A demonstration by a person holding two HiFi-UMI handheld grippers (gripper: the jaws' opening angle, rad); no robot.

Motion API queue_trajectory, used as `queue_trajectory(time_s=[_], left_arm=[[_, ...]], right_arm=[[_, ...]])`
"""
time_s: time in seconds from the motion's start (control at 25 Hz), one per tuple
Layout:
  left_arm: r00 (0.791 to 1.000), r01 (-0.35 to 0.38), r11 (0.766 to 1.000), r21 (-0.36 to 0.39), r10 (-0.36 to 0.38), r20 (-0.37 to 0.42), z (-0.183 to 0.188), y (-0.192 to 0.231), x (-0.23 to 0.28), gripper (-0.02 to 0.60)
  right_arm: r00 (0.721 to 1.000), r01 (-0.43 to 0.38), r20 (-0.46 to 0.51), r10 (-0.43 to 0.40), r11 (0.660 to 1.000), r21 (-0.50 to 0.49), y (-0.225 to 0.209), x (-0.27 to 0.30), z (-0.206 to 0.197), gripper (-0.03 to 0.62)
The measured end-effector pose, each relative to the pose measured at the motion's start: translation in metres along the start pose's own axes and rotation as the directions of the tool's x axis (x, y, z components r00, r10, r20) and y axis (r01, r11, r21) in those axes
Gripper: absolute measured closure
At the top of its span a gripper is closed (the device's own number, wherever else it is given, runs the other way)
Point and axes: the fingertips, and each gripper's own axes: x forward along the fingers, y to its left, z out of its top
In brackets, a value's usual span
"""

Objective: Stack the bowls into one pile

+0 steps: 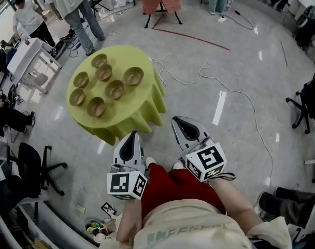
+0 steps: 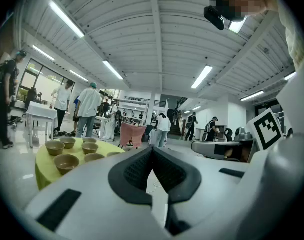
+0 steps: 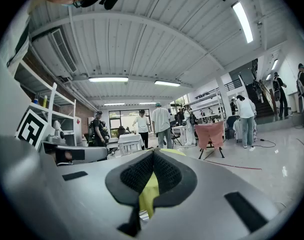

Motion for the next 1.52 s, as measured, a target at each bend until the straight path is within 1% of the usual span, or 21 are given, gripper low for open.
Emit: queue_trajectory(time_s=[0.28, 0.44, 0.6, 0.76, 0.96, 1.08, 1.16, 1.4, 1.52], left_arm=[[1.000, -0.022, 1.000, 0.001, 0.022, 0.011, 0.000, -0.004, -0.003, 0.558], [0.999, -0.048, 0.999, -0.001, 0.048, 0.024, 0.001, -0.001, -0.009, 0.558], [0.995, -0.092, 0.996, 0.008, 0.092, 0.041, 0.007, 0.008, -0.014, 0.558], [0.986, -0.158, 0.987, 0.002, 0.158, 0.048, 0.016, 0.031, -0.020, 0.558], [0.963, -0.253, 0.967, -0.004, 0.253, 0.089, 0.030, 0.064, -0.040, 0.558], [0.943, -0.316, 0.949, -0.019, 0.316, 0.108, 0.040, 0.081, -0.058, 0.558], [0.928, -0.357, 0.934, -0.015, 0.356, 0.113, 0.043, 0.092, -0.067, 0.558], [0.885, -0.452, 0.892, 0.002, 0.448, 0.128, 0.054, 0.127, -0.080, 0.558], [0.872, -0.478, 0.878, 0.010, 0.474, 0.123, 0.056, 0.144, -0.082, 0.558]], right_arm=[[1.000, -0.029, -0.002, 0.029, 1.000, 0.006, 0.001, -0.005, 0.001, 0.559], [0.999, -0.042, 0.005, 0.042, 0.999, 0.010, 0.001, -0.002, 0.001, 0.559], [0.998, -0.065, 0.018, 0.065, 0.998, 0.010, 0.004, 0.003, 0.005, 0.557], [0.994, -0.113, 0.007, 0.113, 0.994, -0.009, 0.014, 0.019, 0.009, 0.557], [0.981, -0.191, 0.014, 0.191, 0.981, -0.016, 0.030, 0.045, 0.023, 0.557], [0.972, -0.235, 0.018, 0.236, 0.972, -0.027, 0.044, 0.059, 0.035, 0.557], [0.966, -0.258, 0.016, 0.259, 0.966, -0.031, 0.052, 0.065, 0.038, 0.557], [0.953, -0.304, -0.003, 0.304, 0.953, -0.018, 0.072, 0.093, 0.033, 0.557], [0.950, -0.312, -0.013, 0.312, 0.950, 0.005, 0.077, 0.108, 0.028, 0.557]])
